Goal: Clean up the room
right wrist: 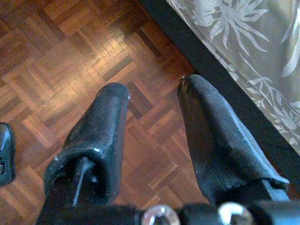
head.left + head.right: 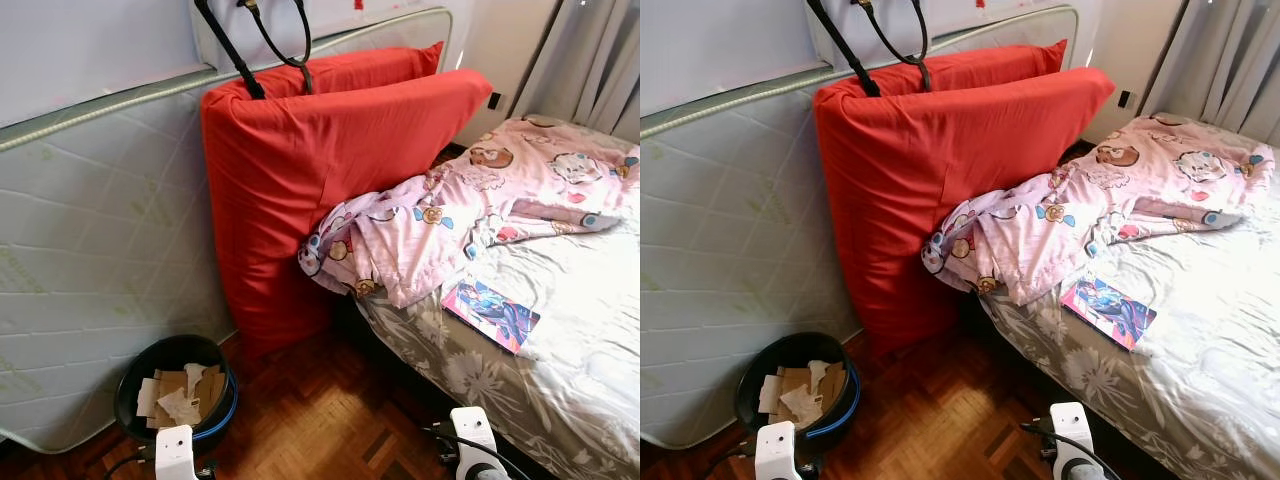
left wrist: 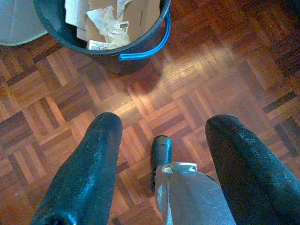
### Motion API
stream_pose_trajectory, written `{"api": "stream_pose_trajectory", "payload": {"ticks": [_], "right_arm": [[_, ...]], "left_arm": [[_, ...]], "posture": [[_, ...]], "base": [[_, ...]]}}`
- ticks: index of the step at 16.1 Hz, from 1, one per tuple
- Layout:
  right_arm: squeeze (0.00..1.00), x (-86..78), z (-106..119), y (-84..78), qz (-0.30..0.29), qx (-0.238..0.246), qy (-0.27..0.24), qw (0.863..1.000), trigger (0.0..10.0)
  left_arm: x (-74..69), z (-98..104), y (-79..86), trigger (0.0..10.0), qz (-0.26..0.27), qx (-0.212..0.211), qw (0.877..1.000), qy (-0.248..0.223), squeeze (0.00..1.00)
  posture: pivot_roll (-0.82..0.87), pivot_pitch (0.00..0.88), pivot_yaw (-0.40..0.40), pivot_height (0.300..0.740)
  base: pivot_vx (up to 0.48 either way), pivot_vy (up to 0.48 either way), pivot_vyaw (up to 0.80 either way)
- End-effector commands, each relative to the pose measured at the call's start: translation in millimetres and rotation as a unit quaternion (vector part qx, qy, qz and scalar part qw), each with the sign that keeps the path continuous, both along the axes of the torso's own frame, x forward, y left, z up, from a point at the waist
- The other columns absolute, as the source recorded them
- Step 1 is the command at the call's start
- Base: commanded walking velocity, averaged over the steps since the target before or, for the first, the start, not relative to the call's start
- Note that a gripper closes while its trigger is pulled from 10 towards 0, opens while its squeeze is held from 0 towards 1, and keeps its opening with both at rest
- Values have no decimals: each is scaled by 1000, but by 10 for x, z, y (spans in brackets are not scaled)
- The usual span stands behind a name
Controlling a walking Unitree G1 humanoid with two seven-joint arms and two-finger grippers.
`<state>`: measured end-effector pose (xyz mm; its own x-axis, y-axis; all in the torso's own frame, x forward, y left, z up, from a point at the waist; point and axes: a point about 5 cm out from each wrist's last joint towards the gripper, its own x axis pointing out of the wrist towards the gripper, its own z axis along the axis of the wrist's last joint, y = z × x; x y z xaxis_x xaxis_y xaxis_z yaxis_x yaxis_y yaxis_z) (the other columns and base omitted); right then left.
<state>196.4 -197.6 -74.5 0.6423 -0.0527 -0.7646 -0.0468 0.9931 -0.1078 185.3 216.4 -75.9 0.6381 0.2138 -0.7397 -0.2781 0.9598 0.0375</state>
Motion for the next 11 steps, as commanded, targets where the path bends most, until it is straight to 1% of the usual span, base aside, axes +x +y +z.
{"api": "stream_pose_trajectory", "payload": {"ticks": [1,2,6,8,9,10,11], "right_arm": [[0,-229,-121,-31,-114,94,42,988,10000],[0,-237,-126,-16,-122,96,40,987,10000],[0,-306,-164,30,-115,92,53,988,10000],[0,-329,-171,13,-116,89,55,988,10000],[0,-328,-169,4,-115,87,54,988,10000],[0,-310,-155,-32,-118,83,48,988,10000],[0,-299,-145,-52,-122,83,42,988,10000]], "left_arm": [[-115,-46,126,10000,-84,-11,995,60,0],[-126,-47,142,10000,-84,-9,994,64,0],[-196,-69,185,10000,-84,-1,994,75,0],[-214,-79,167,10000,-84,-2,994,74,0],[-211,-79,159,10000,-87,-3,993,74,0],[-186,-73,134,10000,-96,-3,993,69,0],[-173,-69,121,10000,-94,-4,993,65,0]], "posture": [[-83,0,-3,740],[-77,0,2,740],[-98,0,23,740],[-107,0,26,740],[-108,0,25,740],[-102,0,1,740],[-91,0,-13,740]], "base": [[0,0,0],[0,0,0],[0,0,0],[0,0,0],[0,0,0],[0,0,0],[0,0,0]]}}
